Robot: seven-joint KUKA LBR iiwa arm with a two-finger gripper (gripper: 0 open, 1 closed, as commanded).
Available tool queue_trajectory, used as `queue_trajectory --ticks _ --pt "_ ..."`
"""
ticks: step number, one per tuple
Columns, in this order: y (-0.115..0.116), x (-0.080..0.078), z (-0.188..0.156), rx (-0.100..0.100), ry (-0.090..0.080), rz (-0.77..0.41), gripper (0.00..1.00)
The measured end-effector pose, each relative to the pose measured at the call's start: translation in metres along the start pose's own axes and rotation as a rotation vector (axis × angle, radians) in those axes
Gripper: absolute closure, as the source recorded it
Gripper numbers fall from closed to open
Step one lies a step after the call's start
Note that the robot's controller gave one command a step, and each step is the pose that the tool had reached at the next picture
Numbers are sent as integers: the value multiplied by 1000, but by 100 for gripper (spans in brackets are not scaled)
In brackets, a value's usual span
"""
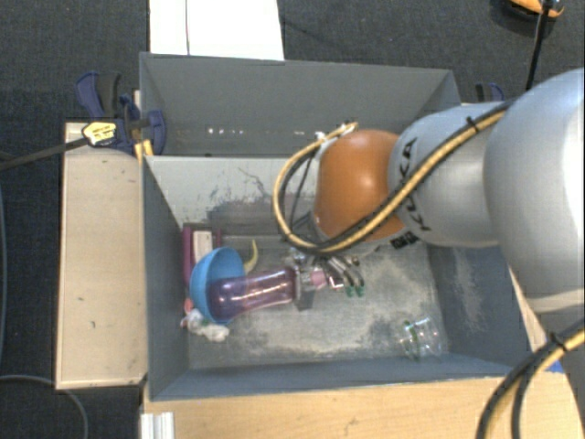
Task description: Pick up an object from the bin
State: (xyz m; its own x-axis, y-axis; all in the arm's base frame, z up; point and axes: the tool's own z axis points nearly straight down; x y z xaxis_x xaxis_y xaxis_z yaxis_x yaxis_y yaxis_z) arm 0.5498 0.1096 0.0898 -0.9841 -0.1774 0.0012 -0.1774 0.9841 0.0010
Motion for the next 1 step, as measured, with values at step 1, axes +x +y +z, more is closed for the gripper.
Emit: queue_trajectory --ticks 1 --pt "17 -20 11 2 -19 14 100"
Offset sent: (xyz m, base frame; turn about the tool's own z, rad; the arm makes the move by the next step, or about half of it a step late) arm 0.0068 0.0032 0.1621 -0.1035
